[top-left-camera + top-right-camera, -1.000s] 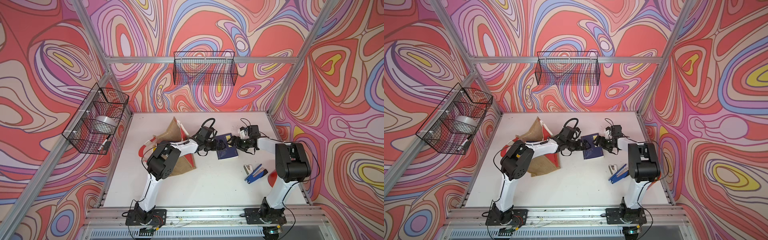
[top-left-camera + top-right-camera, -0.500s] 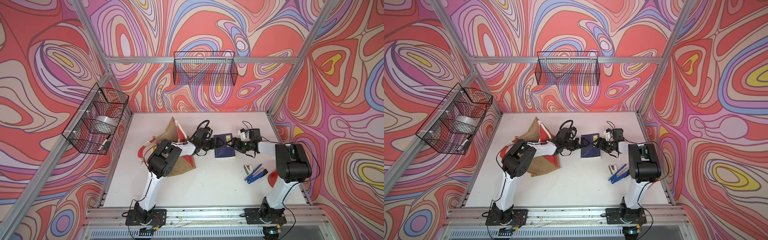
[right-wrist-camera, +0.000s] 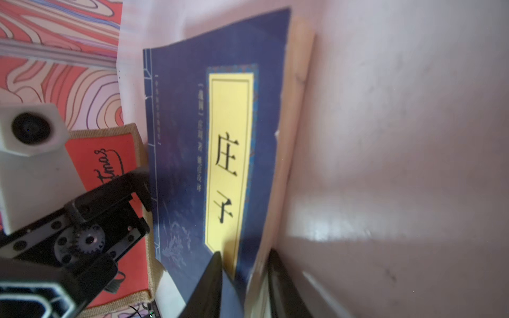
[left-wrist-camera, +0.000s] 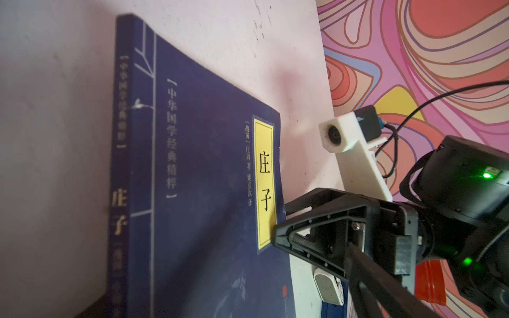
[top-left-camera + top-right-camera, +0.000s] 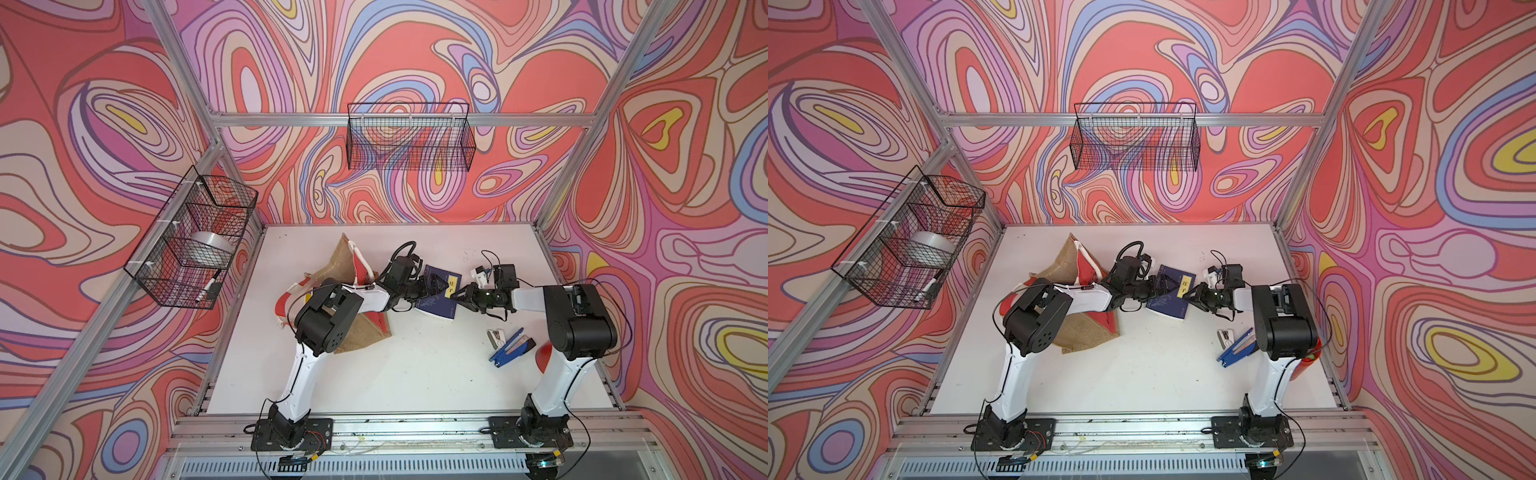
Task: Put the books into the canvas bag
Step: Pick up the book from the center of the board.
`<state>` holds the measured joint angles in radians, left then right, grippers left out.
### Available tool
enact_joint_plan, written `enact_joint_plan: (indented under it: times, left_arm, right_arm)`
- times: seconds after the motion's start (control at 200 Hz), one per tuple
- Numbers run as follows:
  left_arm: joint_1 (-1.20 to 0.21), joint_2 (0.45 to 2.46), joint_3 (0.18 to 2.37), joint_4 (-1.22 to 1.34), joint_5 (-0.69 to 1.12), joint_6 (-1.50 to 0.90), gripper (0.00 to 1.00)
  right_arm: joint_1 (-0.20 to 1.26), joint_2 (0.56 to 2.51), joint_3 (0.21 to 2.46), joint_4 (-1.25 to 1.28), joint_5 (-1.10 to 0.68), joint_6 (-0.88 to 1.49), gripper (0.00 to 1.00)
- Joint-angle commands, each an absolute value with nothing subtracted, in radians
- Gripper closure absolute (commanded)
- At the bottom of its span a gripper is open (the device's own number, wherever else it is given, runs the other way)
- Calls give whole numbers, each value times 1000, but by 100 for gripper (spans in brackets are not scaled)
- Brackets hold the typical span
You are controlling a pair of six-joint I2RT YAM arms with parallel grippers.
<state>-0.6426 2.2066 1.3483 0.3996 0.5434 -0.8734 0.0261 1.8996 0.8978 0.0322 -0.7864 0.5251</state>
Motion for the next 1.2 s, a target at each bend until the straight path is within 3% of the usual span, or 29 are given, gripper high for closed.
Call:
enact_joint_plan:
  times: [0.0,0.386,0.671,0.992,1.192]
  left_arm:
    - [-652,2201,1325,424,581,-890,6]
    - [-644,2126,1367,259,577,-770,100]
    - [-644,1879,1423,65,454,-594,100]
    - [-623,1647,1477,-63,343,-492,100]
    - [-569,1527,1485,-137,355,-492,100]
  right_arm:
    - [38,1920,892,60,-795,544,74]
    - [38,1873,900,48,-775,519,70]
    - [37,1593,846,48,-685,496,34]
    - [37,1391,907,-101,-639,450,27]
    - [38,1342,916,-19,-838,453,25]
